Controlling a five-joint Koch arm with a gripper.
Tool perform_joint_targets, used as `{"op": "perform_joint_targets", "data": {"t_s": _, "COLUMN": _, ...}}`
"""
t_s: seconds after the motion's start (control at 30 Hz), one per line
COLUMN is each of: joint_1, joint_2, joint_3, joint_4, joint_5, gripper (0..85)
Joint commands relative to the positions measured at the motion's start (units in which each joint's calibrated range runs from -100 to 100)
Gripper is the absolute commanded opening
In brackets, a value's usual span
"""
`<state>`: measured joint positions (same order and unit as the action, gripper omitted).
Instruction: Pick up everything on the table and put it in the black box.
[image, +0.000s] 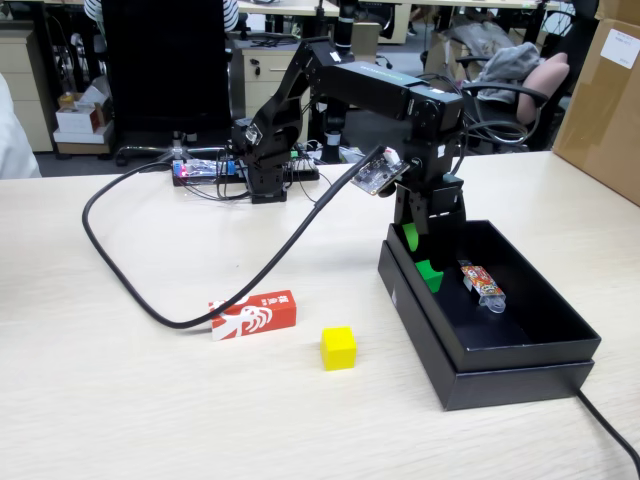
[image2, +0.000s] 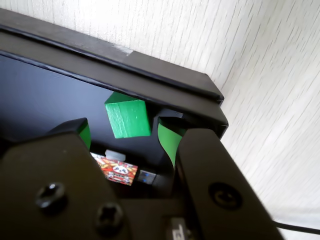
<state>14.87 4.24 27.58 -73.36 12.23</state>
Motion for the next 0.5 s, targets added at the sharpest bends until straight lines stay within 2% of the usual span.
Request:
{"op": "perform_joint_targets", "data": {"t_s": 0.0, "joint_1": 0.0, "joint_2": -4.8, "joint_3": 2.1, "joint_4": -0.2, "joint_5": -0.5, "gripper": 29.1}}
{"op": "perform_joint_targets", "data": {"t_s": 0.27, "joint_1": -3.3, "joint_2": -20.5, "joint_3": 5.9, "joint_4": -0.3, "joint_5": -1.5, "gripper": 33.9}}
{"op": "perform_joint_targets", "data": {"t_s": 0.47, "joint_1": -8.1, "joint_2": -28.4, "joint_3": 1.3, "joint_4": -0.3, "joint_5": -3.8, "gripper": 38.7}}
